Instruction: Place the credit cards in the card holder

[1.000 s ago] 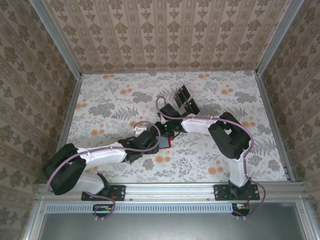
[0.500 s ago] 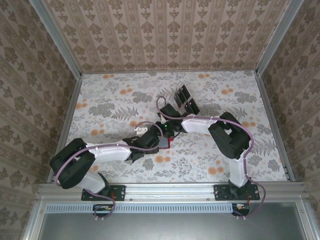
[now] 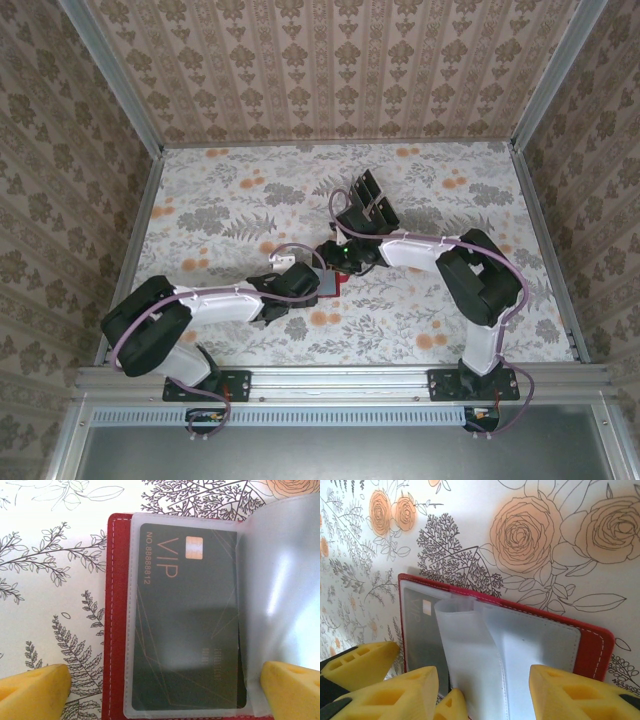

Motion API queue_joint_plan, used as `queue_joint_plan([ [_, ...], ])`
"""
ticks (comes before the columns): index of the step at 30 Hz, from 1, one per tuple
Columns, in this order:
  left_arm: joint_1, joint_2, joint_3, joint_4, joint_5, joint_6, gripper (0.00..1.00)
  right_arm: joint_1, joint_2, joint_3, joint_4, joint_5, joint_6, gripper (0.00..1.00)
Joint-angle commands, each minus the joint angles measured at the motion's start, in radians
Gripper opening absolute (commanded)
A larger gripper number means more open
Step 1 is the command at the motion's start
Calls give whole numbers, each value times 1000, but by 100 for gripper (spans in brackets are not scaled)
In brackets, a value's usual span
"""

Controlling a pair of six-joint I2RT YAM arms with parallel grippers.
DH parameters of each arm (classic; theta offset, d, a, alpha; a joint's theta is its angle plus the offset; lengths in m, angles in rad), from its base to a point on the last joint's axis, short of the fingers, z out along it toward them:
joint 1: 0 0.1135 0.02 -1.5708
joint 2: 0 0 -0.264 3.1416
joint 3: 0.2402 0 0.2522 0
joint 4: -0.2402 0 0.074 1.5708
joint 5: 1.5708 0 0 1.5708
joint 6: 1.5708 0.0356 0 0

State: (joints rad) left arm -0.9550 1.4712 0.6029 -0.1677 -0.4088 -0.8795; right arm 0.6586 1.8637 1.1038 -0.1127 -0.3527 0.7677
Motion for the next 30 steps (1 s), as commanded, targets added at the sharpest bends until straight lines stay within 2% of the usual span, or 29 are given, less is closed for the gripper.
queue_joint_plan([
  [1,-3,22,-3,-33,-7,-19,100,1,18,-12,39,-27,26,52],
  [7,-2,15,0,-35,-8,-16,100,5,54,-19,136,-88,53,51],
  [15,-3,-22,3,-38,-6,-5,100,25,93,25,139,-129,62,51],
  [30,29,-192,-68,-33,11,22,100,53,88,35,115,-101,92,50],
])
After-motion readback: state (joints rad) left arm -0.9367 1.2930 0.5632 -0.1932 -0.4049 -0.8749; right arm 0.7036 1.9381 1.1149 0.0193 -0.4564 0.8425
